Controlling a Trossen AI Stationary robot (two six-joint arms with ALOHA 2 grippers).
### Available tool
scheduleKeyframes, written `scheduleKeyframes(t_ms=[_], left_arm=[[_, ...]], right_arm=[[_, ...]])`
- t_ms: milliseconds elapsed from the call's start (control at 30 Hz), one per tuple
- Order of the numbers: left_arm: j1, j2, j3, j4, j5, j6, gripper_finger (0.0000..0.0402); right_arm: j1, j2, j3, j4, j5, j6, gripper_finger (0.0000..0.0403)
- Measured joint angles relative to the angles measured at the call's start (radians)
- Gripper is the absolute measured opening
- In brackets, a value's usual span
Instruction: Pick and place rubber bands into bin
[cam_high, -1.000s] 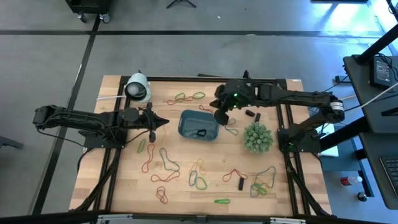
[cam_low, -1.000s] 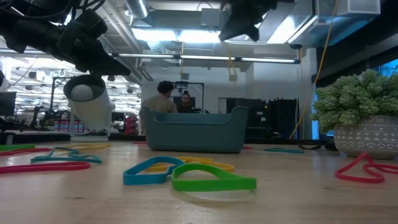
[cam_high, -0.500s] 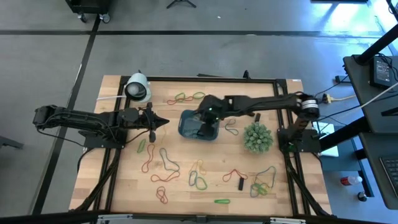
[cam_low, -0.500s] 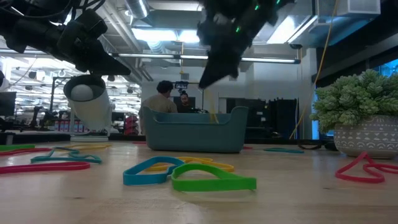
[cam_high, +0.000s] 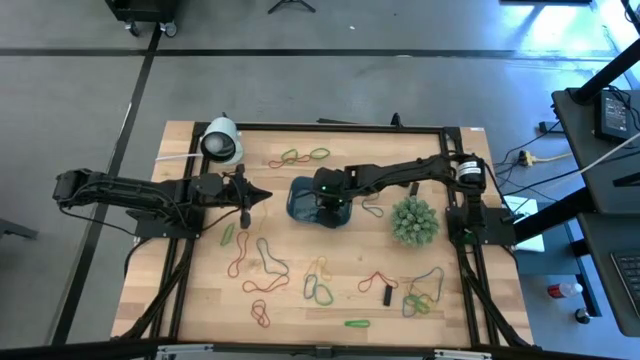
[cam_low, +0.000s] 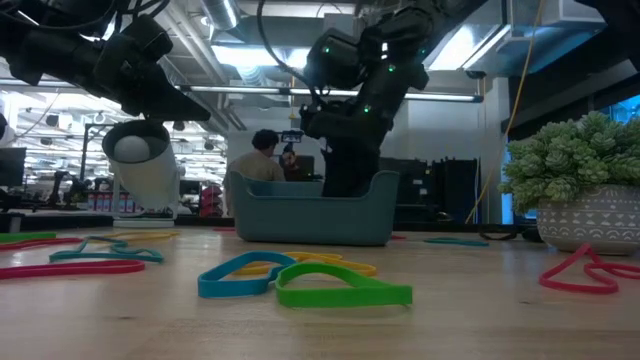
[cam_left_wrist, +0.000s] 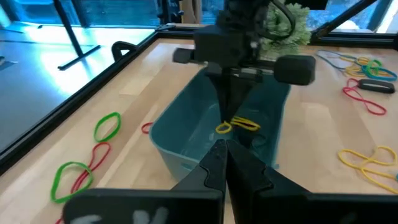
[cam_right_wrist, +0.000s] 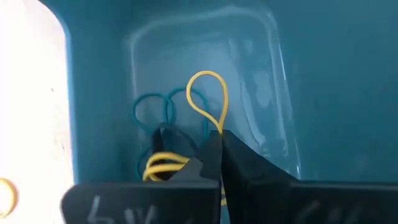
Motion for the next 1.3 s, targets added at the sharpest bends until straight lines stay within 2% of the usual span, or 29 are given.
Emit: scheduleKeyframes(t_ms=[167, 467, 633, 833, 900, 1000, 1133, 1300], left_arm=[[0.000, 0.000, 0.000, 0.000, -0.038, -0.001, 0.0001], [0.000, 0.000, 0.000, 0.003, -0.038, -0.001, 0.0001], [0.000, 0.000, 0.000, 0.003, -0.038, -0.001, 0.0003], [0.000, 0.000, 0.000, 0.008, -0.039, -0.017, 0.0002], [0.000, 0.000, 0.000, 0.018, -0.039, -0.018, 0.0003], [0.000, 0.000, 0.000, 0.034, -0.039, -0.022, 0.0002], [0.000, 0.000, 0.000, 0.034, -0.039, -0.036, 0.0002], [0.000, 0.000, 0.000, 0.034, -0.039, -0.035, 0.0005]], right_arm=[[0.000, -0.002, 0.000, -0.010, 0.000, -0.002, 0.0025], [0.000, -0.007, 0.000, -0.012, 0.000, -0.002, 0.0102], [-0.001, -0.007, 0.012, -0.047, 0.000, -0.005, 0.0132], [-0.005, -0.007, 0.104, -0.211, 0.000, -0.004, 0.0137], [-0.005, -0.008, 0.122, -0.216, -0.005, -0.005, 0.0138], [-0.003, -0.008, 0.122, -0.217, -0.072, -0.074, 0.0138], [-0.001, -0.008, 0.112, -0.214, -0.035, -0.013, 0.0138], [-0.003, -0.008, 0.111, -0.218, -0.015, -0.012, 0.0138]])
